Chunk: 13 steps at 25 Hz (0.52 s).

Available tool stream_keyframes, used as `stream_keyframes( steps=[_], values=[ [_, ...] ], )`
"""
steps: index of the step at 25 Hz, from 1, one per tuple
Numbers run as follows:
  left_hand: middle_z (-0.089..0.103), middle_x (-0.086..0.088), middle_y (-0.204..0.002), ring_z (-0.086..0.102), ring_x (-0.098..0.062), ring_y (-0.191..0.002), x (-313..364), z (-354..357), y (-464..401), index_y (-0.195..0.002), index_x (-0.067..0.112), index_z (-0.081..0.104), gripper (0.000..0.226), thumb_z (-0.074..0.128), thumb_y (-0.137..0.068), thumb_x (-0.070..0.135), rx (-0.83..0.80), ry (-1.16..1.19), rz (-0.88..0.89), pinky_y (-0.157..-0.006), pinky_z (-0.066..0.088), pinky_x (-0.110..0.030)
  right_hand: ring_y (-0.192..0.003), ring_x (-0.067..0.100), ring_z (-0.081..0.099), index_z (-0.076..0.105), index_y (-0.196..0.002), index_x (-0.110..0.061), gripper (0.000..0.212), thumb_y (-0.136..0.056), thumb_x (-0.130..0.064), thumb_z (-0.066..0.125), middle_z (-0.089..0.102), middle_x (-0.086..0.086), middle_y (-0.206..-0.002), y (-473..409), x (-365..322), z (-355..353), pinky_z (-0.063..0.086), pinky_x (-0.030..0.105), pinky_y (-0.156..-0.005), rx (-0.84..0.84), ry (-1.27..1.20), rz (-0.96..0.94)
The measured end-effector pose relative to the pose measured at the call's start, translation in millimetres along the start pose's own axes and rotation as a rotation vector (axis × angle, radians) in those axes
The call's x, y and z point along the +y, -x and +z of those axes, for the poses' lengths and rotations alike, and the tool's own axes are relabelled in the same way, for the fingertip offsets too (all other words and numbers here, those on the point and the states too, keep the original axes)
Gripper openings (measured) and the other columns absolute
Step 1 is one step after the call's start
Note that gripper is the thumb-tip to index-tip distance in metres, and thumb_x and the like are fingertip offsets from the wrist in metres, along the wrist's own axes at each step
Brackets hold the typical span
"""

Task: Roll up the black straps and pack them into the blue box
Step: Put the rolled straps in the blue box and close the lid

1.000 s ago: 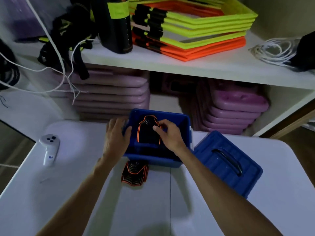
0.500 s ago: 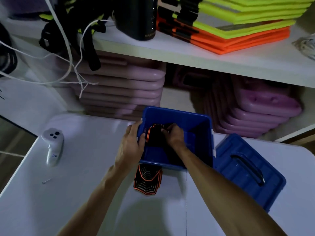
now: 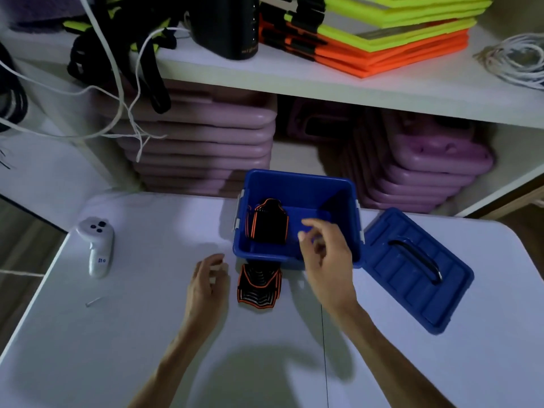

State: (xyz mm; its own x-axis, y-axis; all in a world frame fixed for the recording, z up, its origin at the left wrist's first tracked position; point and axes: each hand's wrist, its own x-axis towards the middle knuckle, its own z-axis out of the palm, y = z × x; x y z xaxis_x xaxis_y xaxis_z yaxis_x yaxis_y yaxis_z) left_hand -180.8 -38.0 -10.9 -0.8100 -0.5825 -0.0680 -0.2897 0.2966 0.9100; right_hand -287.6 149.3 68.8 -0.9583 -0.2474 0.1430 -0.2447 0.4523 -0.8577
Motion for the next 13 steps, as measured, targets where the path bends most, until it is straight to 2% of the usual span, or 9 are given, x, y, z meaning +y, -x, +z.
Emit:
stream_keyframes(
  steps=[1,3,5,6,7,8,11,13],
  values=[
    [0.064,-0.006,-0.111,0.065,-0.015,-0.093,-6,3,8,-0.115,0.017,0.059,0.033,0.049,-0.087,0.032,-0.07,0.031,-0.048,-0.069,0.049,-0.011,-0.07,0.013,0.058,0.062,-0.113,-0.024,0.018,-0.097,-0.031,0.057,0.059,-0.005,-0.087,26,0,-3,0.045,0.018,-0.062,-0.031,-0.012,-0.014],
    [0.069,-0.005,-0.105,0.067,-0.016,-0.093,-11,11,13,-0.112,0.023,0.06,0.034,0.047,-0.084,0.037,-0.171,0.093,-0.14,-0.076,0.056,-0.028,-0.072,0.008,0.063,0.062,-0.11,-0.028,0.027,-0.095,-0.047,0.05,0.064,-0.013,-0.08,61,13,4,0.045,0.017,-0.062,-0.193,-0.001,0.115],
    [0.072,-0.005,-0.1,0.07,-0.019,-0.091,-11,19,8,-0.109,0.021,0.064,0.035,0.05,-0.086,0.043,-0.194,0.161,-0.217,-0.078,0.058,-0.039,-0.082,0.001,0.064,0.06,-0.119,-0.028,0.042,-0.093,-0.056,0.045,0.068,-0.014,-0.091,72,31,22,0.046,0.017,-0.068,-0.305,0.033,0.262],
    [0.073,-0.005,-0.099,0.07,-0.02,-0.091,-9,22,4,-0.11,0.02,0.065,0.035,0.052,-0.088,0.044,-0.191,0.182,-0.256,-0.079,0.058,-0.041,-0.087,-0.002,0.062,0.056,-0.125,-0.029,0.038,-0.095,-0.051,0.045,0.068,-0.012,-0.1,71,38,31,0.045,0.014,-0.069,-0.327,0.039,0.311],
    [0.072,-0.007,-0.1,0.07,-0.021,-0.091,-4,25,2,-0.113,0.018,0.064,0.032,0.055,-0.091,0.04,-0.185,0.191,-0.282,-0.081,0.058,-0.042,-0.093,-0.003,0.059,0.053,-0.129,-0.033,0.032,-0.099,-0.039,0.045,0.065,-0.009,-0.11,68,42,38,0.043,0.009,-0.071,-0.343,0.036,0.348],
    [0.071,-0.008,-0.102,0.069,-0.023,-0.093,-2,26,0,-0.117,0.017,0.062,0.029,0.057,-0.093,0.032,-0.184,0.192,-0.287,-0.083,0.057,-0.042,-0.098,-0.005,0.056,0.049,-0.132,-0.038,0.034,-0.1,-0.026,0.042,0.059,-0.008,-0.118,67,44,44,0.042,0.007,-0.075,-0.349,0.024,0.34],
    [0.069,-0.012,-0.104,0.069,-0.025,-0.092,-2,26,3,-0.124,0.018,0.06,0.03,0.055,-0.095,0.013,-0.251,0.251,-0.251,-0.083,0.058,-0.04,-0.113,-0.014,0.045,0.039,-0.139,-0.045,0.059,-0.095,-0.004,0.041,0.039,-0.017,-0.133,72,41,42,0.039,0.004,-0.095,-0.422,0.029,0.27],
    [0.068,-0.016,-0.107,0.07,-0.026,-0.087,-7,25,6,-0.12,0.016,0.061,0.029,0.053,-0.095,0.005,-0.315,0.28,-0.269,-0.076,0.06,-0.037,-0.121,-0.014,0.042,0.041,-0.139,-0.039,0.068,-0.087,0.006,0.047,0.037,-0.019,-0.138,74,47,35,0.039,0.006,-0.099,-0.472,0.042,0.16]
  ],
)
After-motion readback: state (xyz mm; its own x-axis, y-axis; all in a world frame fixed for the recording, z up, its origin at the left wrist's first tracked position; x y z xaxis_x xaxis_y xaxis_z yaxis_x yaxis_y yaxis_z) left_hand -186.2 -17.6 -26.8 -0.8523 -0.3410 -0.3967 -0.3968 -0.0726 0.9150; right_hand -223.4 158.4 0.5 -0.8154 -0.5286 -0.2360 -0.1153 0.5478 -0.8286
